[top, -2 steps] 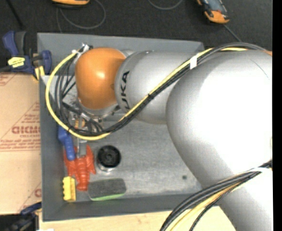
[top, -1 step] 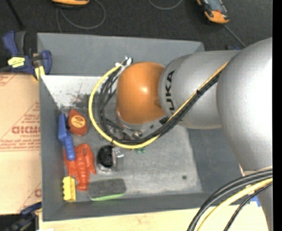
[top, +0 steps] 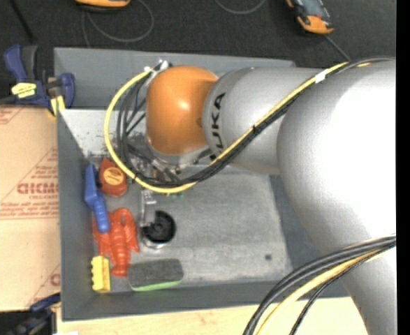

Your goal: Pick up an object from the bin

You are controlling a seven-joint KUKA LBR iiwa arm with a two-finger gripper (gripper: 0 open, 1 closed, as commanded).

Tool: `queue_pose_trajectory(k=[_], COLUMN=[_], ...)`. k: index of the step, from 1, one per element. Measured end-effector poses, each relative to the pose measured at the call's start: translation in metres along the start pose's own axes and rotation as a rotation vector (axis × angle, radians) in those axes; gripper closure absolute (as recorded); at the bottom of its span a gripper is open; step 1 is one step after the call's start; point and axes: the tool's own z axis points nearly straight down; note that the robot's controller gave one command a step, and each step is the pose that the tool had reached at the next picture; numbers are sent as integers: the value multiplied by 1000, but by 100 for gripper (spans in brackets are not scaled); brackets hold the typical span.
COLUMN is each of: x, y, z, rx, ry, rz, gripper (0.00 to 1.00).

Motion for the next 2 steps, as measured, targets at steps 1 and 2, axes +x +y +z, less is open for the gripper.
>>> queue_pose_trajectory(k=[1, 2], x=[19, 30], y=[-24, -32], z=[27, 38], rx=[1, -3], ry=[-2, 9], rz=[-11, -277], gripper=[0, 100])
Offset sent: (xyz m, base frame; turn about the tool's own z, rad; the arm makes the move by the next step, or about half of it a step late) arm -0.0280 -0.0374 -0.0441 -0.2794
